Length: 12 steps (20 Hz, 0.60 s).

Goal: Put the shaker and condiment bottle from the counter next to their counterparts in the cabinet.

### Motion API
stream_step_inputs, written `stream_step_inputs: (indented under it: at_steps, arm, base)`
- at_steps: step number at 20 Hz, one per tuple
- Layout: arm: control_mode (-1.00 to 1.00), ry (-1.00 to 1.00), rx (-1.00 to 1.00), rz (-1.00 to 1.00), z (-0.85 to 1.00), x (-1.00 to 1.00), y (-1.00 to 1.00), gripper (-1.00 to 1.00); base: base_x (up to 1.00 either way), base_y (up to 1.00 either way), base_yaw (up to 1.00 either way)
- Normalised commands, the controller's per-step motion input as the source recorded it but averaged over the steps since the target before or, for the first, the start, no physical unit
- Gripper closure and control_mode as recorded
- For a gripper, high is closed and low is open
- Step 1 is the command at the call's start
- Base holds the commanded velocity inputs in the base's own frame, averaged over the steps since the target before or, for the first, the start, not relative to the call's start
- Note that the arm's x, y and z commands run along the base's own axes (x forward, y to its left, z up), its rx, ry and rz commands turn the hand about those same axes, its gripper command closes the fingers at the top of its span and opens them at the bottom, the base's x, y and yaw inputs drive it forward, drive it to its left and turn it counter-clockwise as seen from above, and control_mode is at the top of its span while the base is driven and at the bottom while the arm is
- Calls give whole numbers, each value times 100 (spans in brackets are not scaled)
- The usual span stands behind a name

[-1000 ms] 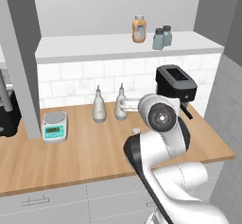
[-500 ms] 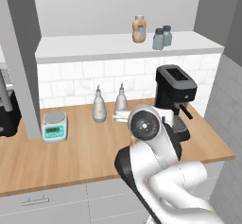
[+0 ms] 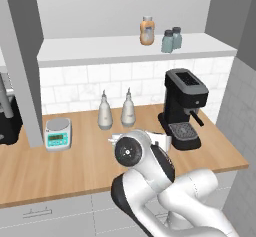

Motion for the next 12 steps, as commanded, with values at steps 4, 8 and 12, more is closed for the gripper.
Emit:
stream_step_inputs:
  at_steps: [4, 8, 12]
  arm:
    - [-100, -7, 0, 0, -53, 0, -12, -100]
    - [-100, -4, 0, 0, -26, 0, -11, -100]
    - [-100, -6, 0, 0, -21, 0, -21, -100]
  base:
    - [0, 0, 0]
    - [0, 0, 0]
    - [0, 0, 0]
